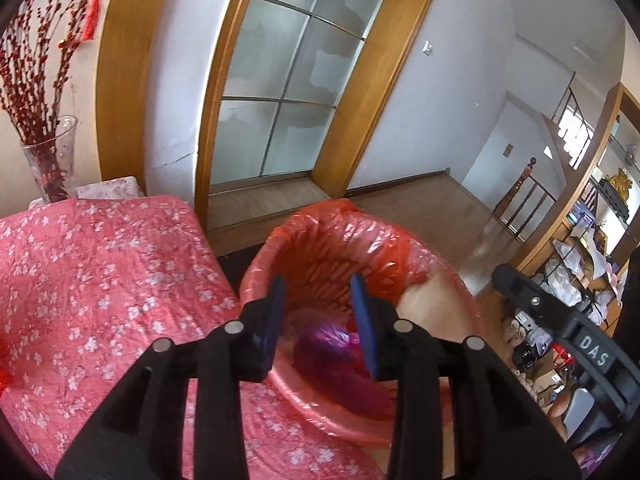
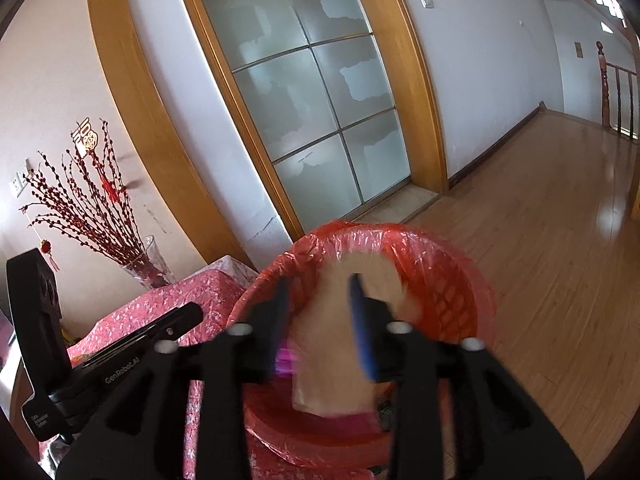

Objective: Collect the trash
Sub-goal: 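Carry the beige paper and pink bag to the basket and open both grippers, then grasp the green wrapper with the left gripper while the right grasps the red bag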

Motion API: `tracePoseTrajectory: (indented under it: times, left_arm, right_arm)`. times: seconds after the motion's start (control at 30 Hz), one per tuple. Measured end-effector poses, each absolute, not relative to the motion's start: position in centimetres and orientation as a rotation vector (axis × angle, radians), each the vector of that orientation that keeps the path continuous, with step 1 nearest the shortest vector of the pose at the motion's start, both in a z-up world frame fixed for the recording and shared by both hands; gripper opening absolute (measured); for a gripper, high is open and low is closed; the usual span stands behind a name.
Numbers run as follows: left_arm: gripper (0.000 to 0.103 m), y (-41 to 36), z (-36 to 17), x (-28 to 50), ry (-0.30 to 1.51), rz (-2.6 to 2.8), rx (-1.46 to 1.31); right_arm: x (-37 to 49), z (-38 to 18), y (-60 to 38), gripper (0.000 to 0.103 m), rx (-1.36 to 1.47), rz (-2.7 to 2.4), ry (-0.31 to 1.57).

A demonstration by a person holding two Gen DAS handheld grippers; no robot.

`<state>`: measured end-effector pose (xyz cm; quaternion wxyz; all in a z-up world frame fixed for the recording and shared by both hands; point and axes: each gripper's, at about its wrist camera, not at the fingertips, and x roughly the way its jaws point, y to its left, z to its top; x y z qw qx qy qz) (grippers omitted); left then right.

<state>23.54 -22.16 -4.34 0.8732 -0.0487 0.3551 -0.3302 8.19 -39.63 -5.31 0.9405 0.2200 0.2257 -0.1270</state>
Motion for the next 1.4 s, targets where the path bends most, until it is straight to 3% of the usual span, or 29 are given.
tracePoseTrajectory:
  times: [0.13,0.5,1.27,1.4]
  left_arm:
    - [0.044,-20.4,-4.1,23.2,0.718,-0.655,-0.1]
    - [0.051,-11.3,-2.9,20.0,0.617,-0.51,-0.077]
    - [0.056,15.3,-4.3,13.6,0.592,0.033,-0.193]
    - [0.056,17.6,-4.5,13.2,0.593,0.079,-0.221]
  right_arm:
    - [8.3,-5.2,-39.3,0.046,0.453,-0.264,0.46]
    - [9.2,-5.3,-34.7,0.048,0.392,-0.178,0.492]
    - [18.5,-8.0,-7.7,0.052,0.156,0.352,0.704]
    - [19.8,-8.4,-4.1,0.063,0.114,0.383,0.715]
